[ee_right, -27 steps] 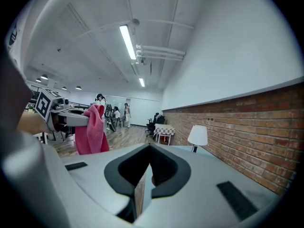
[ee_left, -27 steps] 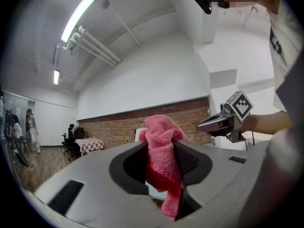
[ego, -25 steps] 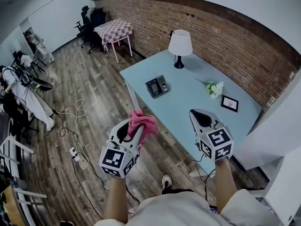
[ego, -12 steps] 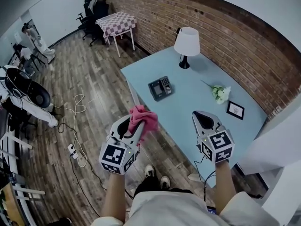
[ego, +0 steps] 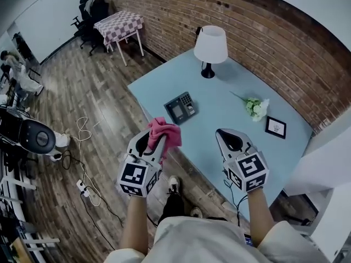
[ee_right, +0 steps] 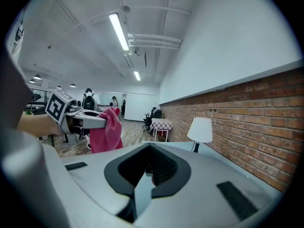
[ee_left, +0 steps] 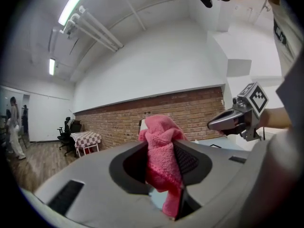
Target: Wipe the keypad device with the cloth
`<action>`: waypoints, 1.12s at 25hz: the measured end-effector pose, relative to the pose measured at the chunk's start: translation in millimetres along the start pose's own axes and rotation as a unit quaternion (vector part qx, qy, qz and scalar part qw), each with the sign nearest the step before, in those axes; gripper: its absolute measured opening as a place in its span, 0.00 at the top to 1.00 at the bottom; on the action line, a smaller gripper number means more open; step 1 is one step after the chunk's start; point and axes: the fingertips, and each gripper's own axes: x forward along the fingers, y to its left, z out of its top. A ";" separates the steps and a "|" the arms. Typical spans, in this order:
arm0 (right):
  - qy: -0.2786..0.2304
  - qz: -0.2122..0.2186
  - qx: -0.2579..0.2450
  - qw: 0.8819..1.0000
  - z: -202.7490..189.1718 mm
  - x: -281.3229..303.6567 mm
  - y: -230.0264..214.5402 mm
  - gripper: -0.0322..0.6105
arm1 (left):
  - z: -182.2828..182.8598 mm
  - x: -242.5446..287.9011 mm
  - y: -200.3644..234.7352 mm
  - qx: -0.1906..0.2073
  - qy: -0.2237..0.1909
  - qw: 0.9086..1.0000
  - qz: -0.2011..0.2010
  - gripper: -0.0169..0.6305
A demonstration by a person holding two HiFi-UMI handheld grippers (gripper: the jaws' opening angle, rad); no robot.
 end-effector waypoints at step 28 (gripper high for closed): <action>0.116 -0.085 0.084 0.986 -62.1 156.3 -71.0 0.92 | -184.0 250.8 111.1 0.030 0.165 0.981 -0.100 0.72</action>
